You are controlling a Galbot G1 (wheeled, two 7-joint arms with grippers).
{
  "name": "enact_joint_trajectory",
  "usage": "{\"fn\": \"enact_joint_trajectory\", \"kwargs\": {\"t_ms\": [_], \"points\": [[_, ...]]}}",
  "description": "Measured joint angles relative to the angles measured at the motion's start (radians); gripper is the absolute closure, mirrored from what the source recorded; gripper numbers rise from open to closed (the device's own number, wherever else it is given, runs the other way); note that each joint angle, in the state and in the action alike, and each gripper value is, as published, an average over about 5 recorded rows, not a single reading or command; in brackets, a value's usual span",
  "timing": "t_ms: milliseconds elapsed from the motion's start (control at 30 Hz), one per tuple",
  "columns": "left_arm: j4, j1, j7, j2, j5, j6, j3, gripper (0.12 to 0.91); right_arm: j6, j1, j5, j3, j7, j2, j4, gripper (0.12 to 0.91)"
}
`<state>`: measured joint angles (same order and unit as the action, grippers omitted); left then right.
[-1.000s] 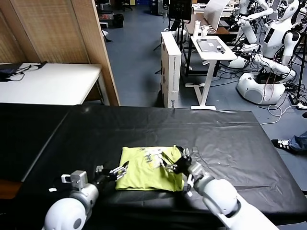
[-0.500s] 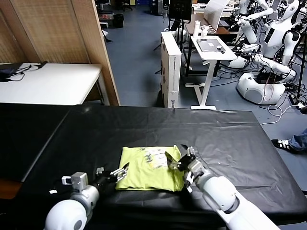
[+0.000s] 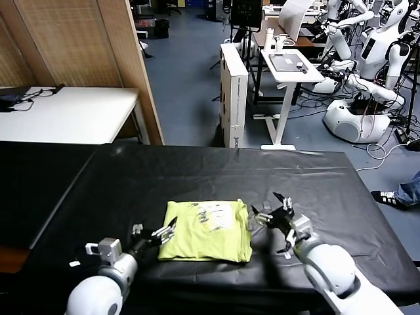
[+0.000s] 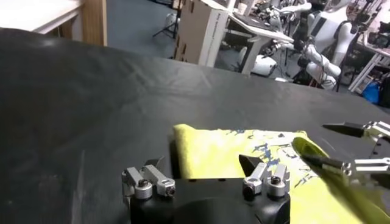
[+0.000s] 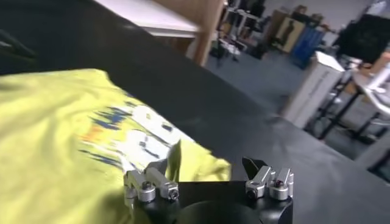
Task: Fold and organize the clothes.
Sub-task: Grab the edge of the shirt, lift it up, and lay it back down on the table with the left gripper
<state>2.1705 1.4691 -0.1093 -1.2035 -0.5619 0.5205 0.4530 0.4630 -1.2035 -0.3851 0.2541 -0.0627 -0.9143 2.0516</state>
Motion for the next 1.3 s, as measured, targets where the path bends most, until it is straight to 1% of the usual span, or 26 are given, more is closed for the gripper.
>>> {"fn": "enact_joint_trajectory", "kwargs": {"t_ms": [100,233,367,567,700,800,867,967,1100,1200,1300], "points": [[-0.025,-0.002,0.011,-0.021,0.028,-0.04,-0.002,0.123,-0.036,-0.027,-0.026,0.023,0.006,0.0,0.018,0.118],[-0.051,-0.005,0.019,-0.056,0.062,-0.068,-0.005,0.123,-0.044,-0.028,-0.001,0.016,0.032,-0.005,0.015,0.118],[-0.068,-0.007,0.026,-0.082,0.093,-0.079,-0.012,0.123,-0.054,0.001,0.036,-0.021,0.058,-0.012,-0.017,0.118],[-0.071,-0.008,0.026,-0.089,0.1,-0.079,-0.016,0.123,-0.058,0.08,0.097,-0.11,0.073,-0.033,-0.098,0.118],[-0.071,-0.006,0.027,-0.086,0.102,-0.08,-0.015,0.123,-0.034,0.111,0.167,-0.146,0.068,-0.04,-0.149,0.118],[-0.071,-0.001,0.026,-0.087,0.105,-0.082,-0.014,0.123,0.0,0.11,0.212,-0.146,0.05,-0.034,-0.163,0.118],[-0.07,0.001,0.026,-0.089,0.107,-0.083,-0.014,0.123,0.007,0.102,0.217,-0.137,0.04,-0.025,-0.162,0.118],[-0.07,0.002,0.027,-0.095,0.108,-0.086,-0.014,0.123,-0.015,0.083,0.178,-0.112,0.025,-0.01,-0.143,0.118],[-0.079,-0.002,0.03,-0.108,0.113,-0.095,-0.015,0.123,-0.072,0.052,0.064,-0.066,0.001,-0.002,-0.093,0.118],[-0.093,-0.004,0.031,-0.122,0.122,-0.111,-0.016,0.123,-0.094,0.029,-0.012,-0.03,-0.01,0.0,-0.053,0.118],[-0.11,0.0,0.036,-0.139,0.131,-0.135,-0.015,0.123,-0.097,0.007,-0.067,0.003,-0.017,0.007,-0.015,0.118]]}}
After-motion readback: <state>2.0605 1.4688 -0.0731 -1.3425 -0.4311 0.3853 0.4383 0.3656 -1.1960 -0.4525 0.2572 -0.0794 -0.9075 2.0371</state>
